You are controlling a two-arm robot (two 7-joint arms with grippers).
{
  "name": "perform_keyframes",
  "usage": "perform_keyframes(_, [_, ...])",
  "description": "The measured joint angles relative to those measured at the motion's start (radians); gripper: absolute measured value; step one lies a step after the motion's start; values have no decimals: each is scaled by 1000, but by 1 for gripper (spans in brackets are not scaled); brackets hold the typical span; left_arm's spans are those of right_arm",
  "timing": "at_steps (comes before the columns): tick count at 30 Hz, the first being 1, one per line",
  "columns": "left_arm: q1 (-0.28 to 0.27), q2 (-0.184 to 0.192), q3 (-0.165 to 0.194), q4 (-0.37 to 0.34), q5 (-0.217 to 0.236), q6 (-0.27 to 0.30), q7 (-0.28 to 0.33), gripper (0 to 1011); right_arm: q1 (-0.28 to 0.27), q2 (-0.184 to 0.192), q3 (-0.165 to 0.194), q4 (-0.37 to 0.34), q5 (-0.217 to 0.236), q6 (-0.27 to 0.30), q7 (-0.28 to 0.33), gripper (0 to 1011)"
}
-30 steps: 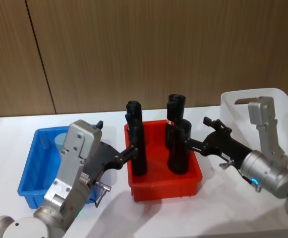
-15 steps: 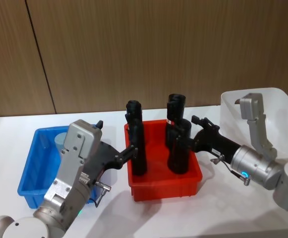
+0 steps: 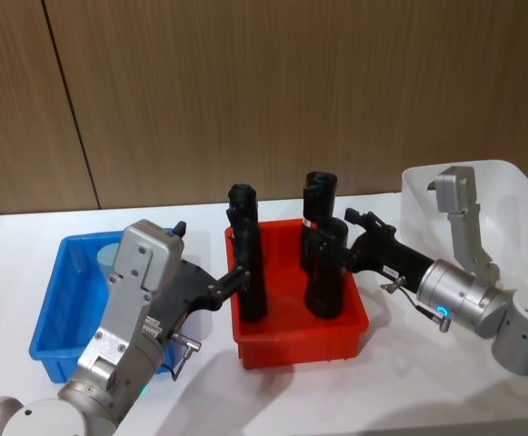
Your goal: Pick the cotton swabs from the blue box and place them into the white box.
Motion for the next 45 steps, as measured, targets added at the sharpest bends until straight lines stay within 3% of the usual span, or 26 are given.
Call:
perform_keyframes(20, [0,0,0,0,0,0,0,1004,47,-3,20,84,19,-45,35,1002])
perform_keyframes(45, [0,0,0,0,0,0,0,1004,136,-22,17,269,14,-108,86,1002])
